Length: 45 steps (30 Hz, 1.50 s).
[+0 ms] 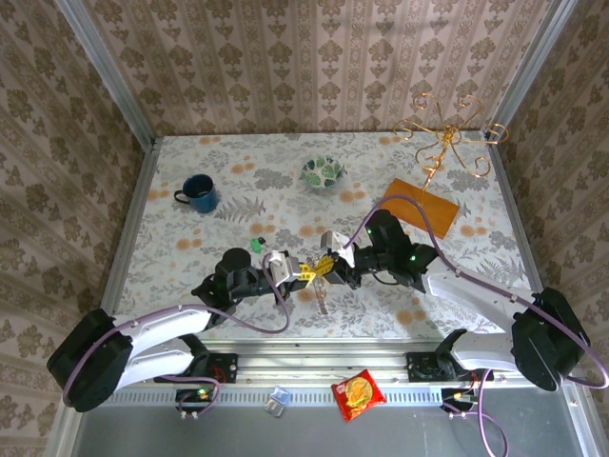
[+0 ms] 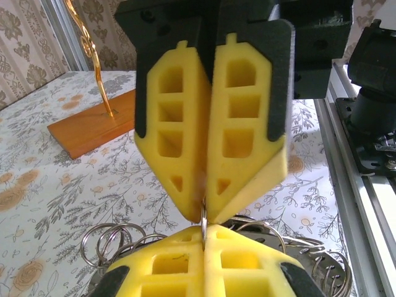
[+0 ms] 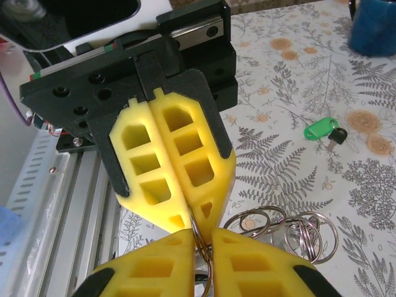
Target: Put the keys on the keyring
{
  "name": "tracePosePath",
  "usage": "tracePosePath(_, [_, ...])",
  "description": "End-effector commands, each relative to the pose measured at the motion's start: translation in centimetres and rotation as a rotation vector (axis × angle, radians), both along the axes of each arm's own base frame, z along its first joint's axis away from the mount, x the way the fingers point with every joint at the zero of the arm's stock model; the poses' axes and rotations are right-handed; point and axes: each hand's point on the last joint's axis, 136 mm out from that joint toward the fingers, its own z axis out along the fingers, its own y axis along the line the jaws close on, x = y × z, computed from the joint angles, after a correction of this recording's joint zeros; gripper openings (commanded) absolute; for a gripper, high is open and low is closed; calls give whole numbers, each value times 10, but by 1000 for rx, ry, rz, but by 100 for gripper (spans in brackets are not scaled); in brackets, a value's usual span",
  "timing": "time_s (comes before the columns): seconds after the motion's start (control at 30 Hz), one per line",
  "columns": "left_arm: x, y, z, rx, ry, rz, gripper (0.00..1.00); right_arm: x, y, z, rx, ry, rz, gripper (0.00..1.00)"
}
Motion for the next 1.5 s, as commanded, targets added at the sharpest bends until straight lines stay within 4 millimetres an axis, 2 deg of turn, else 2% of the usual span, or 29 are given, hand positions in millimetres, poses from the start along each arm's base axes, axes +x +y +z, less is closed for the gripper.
tracePosePath(0.0, [-5,-5,23,-73,-35,-38,0,-7,4,5,-2,18,63,4])
tracePosePath(0.03, [-5,-5,23,-73,-36,-37,0,-7,3,4,-13,18,67,0])
tracePosePath(0.1, [-3,-4,21,-65,-31,-22,2,-8,1,3,-37,16,77,0])
tracePosePath(0.2, [5,-1,12,-9,-18,24,18,-7,-1,5,-72,5,81,0])
tracePosePath(0.27, [5,0,5,40,-15,28,18,-6,-3,5,-99,-3,84,0])
tracePosePath(0.43, [7,1,0,103,-22,28,18,-8,-4,3,-201,-51,113,0])
tracePosePath(0.67, [7,-1,7,102,-46,13,16,-11,4,-1,-309,-105,155,0])
tracePosePath(0.8, [5,-3,9,101,-51,-5,7,-14,9,4,-310,-94,175,0])
tracePosePath(0.87, [3,-3,11,96,-51,-12,2,-9,11,9,-276,-100,142,0])
tracePosePath(0.9, [3,-3,12,91,-54,-16,0,-6,10,12,-252,-99,122,3])
tracePosePath(0.97, [1,-3,13,83,-53,-22,0,2,6,16,-208,-96,56,19])
tracePosePath(1.1, [0,-2,13,67,-54,-21,0,13,-8,18,-142,-68,-64,29])
tracePosePath(1.23, [0,-2,14,43,-60,-17,0,11,-17,14,-91,-43,-105,30])
tracePosePath(1.47, [2,-1,12,41,-68,1,0,-1,-11,11,-40,69,-79,31])
